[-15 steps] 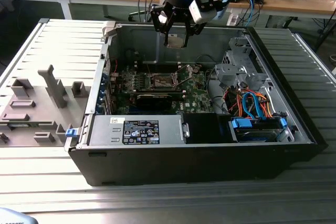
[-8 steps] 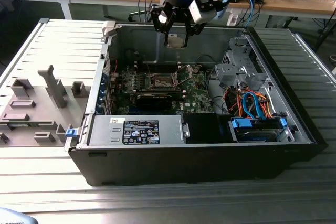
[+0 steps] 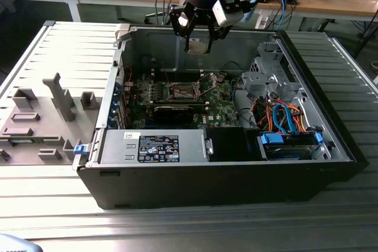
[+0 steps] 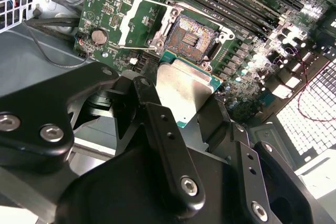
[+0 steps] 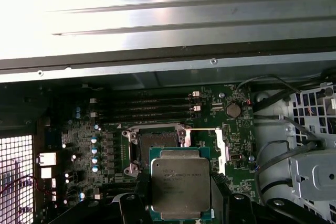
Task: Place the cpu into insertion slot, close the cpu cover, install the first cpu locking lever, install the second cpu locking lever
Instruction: 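Place the cpu into insertion slot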
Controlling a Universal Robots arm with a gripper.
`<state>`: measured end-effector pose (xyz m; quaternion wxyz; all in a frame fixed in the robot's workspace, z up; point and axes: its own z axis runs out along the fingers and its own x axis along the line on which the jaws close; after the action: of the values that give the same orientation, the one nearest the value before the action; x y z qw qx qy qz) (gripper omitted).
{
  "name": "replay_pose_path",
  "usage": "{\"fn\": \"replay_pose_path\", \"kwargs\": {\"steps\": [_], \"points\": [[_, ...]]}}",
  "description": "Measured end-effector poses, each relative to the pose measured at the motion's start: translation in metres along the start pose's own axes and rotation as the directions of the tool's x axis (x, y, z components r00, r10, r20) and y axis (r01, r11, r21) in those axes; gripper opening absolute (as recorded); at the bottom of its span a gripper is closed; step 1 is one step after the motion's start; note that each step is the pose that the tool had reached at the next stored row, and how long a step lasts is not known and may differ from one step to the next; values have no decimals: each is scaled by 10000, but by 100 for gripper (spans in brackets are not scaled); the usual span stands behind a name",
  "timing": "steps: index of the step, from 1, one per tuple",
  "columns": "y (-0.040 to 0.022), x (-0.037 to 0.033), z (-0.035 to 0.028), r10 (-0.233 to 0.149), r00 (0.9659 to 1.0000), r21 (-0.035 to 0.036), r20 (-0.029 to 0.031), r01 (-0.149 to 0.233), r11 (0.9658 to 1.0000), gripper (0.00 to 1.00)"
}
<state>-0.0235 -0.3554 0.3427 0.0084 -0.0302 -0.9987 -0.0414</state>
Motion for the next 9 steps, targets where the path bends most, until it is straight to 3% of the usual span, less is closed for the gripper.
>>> {"fn": "replay_pose_path", "kwargs": {"steps": [9], "points": [[0, 0, 0, 41, 10000, -1, 4, -41, 10000, 55]]}}
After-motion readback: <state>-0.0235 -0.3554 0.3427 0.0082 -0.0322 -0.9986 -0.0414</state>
